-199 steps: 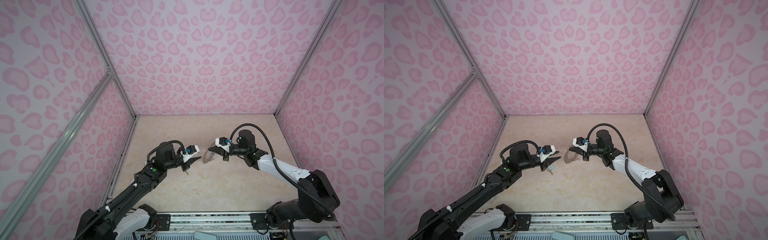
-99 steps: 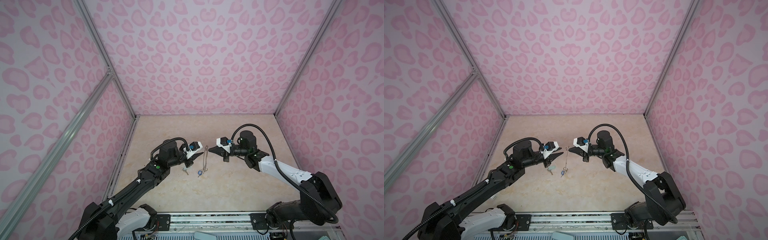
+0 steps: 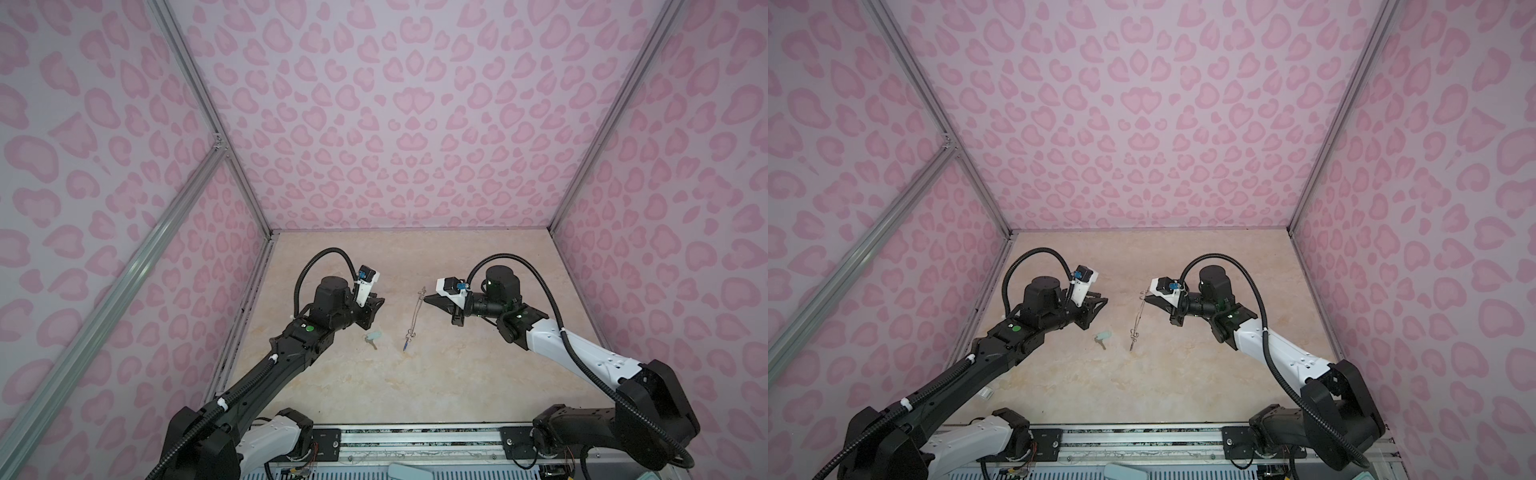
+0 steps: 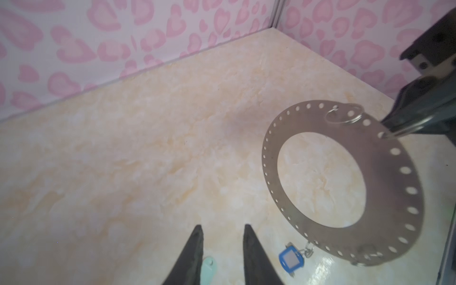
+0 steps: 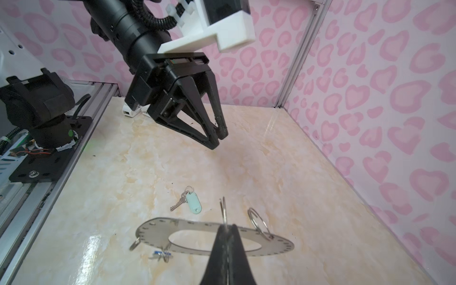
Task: Attach keys to a key ring
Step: Pick up the key at the center of the table.
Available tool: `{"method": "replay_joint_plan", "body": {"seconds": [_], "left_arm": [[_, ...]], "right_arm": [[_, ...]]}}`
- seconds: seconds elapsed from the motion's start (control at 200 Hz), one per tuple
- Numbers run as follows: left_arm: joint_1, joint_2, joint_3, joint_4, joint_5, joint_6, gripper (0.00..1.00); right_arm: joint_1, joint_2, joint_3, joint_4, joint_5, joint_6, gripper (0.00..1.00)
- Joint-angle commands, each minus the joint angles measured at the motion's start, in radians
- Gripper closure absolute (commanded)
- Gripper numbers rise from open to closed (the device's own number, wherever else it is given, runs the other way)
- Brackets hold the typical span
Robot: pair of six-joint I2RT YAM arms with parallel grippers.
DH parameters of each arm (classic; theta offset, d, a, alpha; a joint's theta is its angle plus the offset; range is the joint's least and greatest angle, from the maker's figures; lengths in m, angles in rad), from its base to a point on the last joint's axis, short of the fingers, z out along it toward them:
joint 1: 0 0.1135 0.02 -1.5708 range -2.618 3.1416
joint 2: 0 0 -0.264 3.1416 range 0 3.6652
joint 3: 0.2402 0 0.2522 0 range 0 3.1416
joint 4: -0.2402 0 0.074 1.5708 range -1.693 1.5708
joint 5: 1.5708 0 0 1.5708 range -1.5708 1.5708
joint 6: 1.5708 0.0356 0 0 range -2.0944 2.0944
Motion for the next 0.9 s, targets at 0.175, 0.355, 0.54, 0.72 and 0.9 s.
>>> {"method": "replay_joint_plan", "body": {"seconds": [0.175,0.355,0.54,0.72,0.9], "left_arm": [[0.048,0.005,-0.047,-0.247,-0.148,-0.345,0.71],[0.089,0.089,-0.042,-0.255,-0.078,-0.387,0.73],[0.105,0.168,-0.053,-0.232,-0.002,-0.424,0.72],[0.105,0.224,-0.067,-0.210,0.035,-0.468,0.68],[0.105,0.245,-0.077,-0.189,0.010,-0.455,0.68]], "right_arm": [[0.034,-0.005,-0.023,-0.032,0.093,-0.037,1.00],[0.093,-0.003,-0.016,-0.082,0.139,-0.077,1.00],[0.126,-0.011,-0.019,-0.092,0.164,-0.060,1.00],[0.144,-0.009,-0.017,-0.113,0.183,-0.068,1.00],[0.154,-0.013,-0.013,-0.129,0.201,-0.077,1.00]]}}
